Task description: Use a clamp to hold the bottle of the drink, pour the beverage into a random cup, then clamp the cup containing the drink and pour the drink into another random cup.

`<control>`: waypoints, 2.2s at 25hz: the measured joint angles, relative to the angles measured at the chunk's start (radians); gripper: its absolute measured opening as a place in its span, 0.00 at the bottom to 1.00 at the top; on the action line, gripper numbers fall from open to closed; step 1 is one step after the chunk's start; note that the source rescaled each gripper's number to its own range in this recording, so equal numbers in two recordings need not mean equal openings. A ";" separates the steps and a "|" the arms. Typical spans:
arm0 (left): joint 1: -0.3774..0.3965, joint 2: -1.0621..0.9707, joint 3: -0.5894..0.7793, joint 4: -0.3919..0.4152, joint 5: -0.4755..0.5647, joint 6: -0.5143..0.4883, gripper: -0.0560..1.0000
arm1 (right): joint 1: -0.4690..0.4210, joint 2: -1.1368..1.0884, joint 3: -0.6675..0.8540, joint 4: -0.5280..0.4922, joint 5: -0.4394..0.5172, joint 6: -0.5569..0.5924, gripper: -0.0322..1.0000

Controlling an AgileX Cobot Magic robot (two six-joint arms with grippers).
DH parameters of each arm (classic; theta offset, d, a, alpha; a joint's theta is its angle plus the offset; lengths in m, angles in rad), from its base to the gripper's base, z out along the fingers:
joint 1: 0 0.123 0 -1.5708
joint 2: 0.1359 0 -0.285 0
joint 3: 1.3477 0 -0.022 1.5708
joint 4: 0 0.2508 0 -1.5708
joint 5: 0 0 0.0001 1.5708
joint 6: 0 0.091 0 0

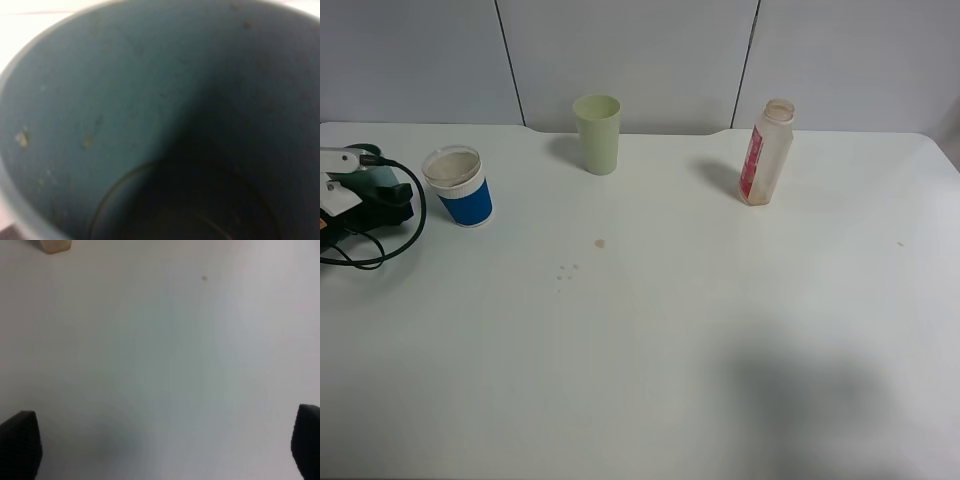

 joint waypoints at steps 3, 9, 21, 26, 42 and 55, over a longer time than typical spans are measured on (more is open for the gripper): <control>0.000 0.001 0.000 0.000 0.000 -0.013 0.24 | 0.000 0.000 0.000 0.000 0.000 0.000 1.00; 0.000 0.001 0.000 0.000 0.000 -0.056 0.52 | 0.000 0.000 0.000 0.000 0.000 0.000 1.00; 0.000 -0.025 0.000 -0.019 0.000 -0.095 0.60 | 0.000 0.000 0.000 0.000 0.000 0.000 1.00; 0.000 -0.054 0.000 -0.022 0.000 -0.110 0.60 | 0.000 0.000 0.000 0.000 0.000 0.000 1.00; 0.000 -0.173 0.022 -0.022 0.000 -0.137 0.60 | 0.000 0.000 0.000 0.000 0.000 0.000 1.00; 0.000 -0.345 0.027 0.064 0.000 -0.135 0.60 | 0.000 0.000 0.000 0.000 0.000 0.000 1.00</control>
